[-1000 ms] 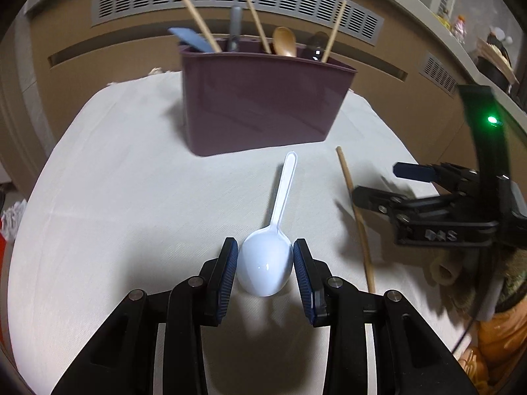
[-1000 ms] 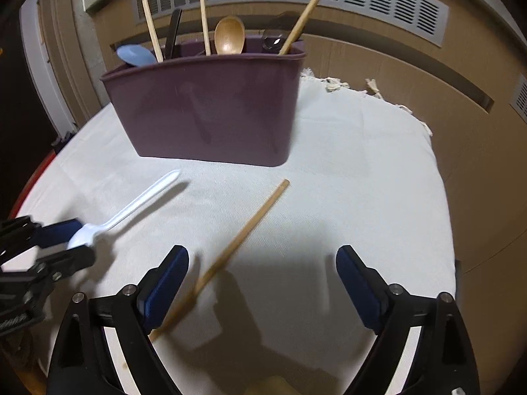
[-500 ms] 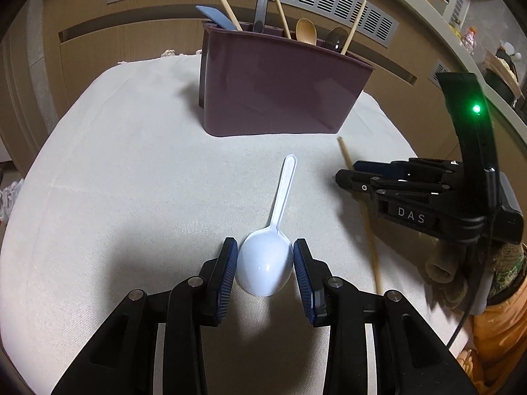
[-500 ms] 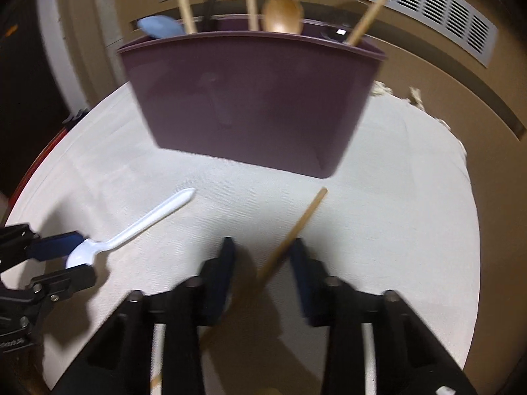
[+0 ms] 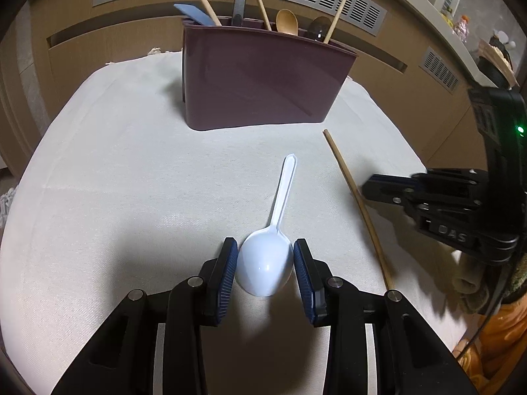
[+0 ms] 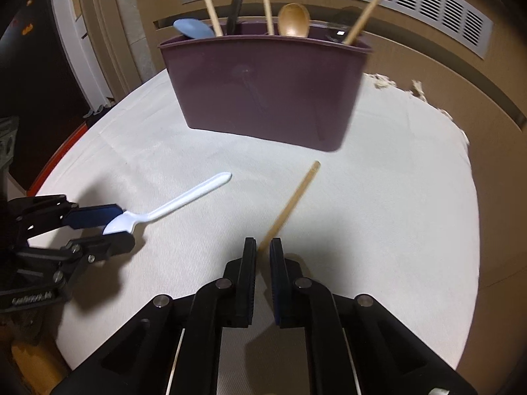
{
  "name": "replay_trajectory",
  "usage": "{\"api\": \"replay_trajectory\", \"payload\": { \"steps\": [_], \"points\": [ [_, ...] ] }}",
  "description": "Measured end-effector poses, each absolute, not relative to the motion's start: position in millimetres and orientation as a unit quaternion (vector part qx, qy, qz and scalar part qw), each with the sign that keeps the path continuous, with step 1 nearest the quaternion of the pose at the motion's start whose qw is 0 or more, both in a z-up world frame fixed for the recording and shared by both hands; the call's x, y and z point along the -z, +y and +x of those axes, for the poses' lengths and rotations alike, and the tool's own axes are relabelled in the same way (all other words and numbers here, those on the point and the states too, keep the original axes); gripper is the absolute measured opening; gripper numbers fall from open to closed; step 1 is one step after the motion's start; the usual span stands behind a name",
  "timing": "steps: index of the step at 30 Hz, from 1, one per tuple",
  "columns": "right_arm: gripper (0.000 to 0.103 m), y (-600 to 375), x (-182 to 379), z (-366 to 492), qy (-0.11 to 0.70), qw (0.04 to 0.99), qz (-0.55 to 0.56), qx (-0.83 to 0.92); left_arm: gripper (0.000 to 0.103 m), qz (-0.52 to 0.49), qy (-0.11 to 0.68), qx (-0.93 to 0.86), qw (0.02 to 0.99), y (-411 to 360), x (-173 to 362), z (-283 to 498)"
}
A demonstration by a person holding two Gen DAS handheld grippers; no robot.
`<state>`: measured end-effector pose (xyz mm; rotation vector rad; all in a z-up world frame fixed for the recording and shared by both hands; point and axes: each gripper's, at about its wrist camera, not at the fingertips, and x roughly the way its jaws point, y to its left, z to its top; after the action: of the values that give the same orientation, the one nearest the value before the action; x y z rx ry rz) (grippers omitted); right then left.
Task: Organize utensils
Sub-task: 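Grasp the last wooden chopstick upright with the right gripper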
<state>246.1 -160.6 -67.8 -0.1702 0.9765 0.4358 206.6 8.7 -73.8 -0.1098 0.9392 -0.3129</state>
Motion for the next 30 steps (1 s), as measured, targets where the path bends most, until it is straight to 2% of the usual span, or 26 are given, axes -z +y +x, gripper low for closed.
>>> {"api": "replay_trajectory", "payload": {
  "steps": [7,13,17,19,20,22,23,30],
  "points": [
    [0.009,-178.9,67.7,273.9,0.474,0.862,-0.038,-0.178,0.037,-0.039,0.461,0.154,0.873,2.0,74.6,208.8],
    [0.022,-161.7,75.8,303.8,0.495,0.855,0.007,-0.154,0.037,-0.034,0.458,0.147,0.876,-1.0,74.0,207.6],
    [0.023,-151.0,81.9,313.9,0.499,0.856,0.002,-0.133,0.037,-0.044,0.455,0.142,0.878,4.8,75.4,209.0],
    [0.024,-140.1,82.5,314.4,0.493,0.859,-0.034,-0.132,0.037,-0.053,0.454,0.144,0.878,7.5,76.5,209.9],
    [0.023,-135.1,82.9,313.7,0.489,0.861,-0.053,-0.131,0.037,-0.055,0.453,0.145,0.878,8.8,76.6,209.4],
    [0.01,-128.7,82.7,310.7,0.485,0.861,-0.073,-0.139,0.037,-0.059,0.452,0.147,0.878,10.5,75.9,208.8],
    [0.008,-128.8,81.6,309.7,0.488,0.858,-0.068,-0.146,0.037,-0.06,0.452,0.148,0.878,11.7,75.9,207.8],
    [0.006,-142.2,49.6,278.6,0.462,0.864,-0.037,-0.197,0.04,-0.058,0.455,0.15,0.876,12.7,75.6,207.8]
  ]
}}
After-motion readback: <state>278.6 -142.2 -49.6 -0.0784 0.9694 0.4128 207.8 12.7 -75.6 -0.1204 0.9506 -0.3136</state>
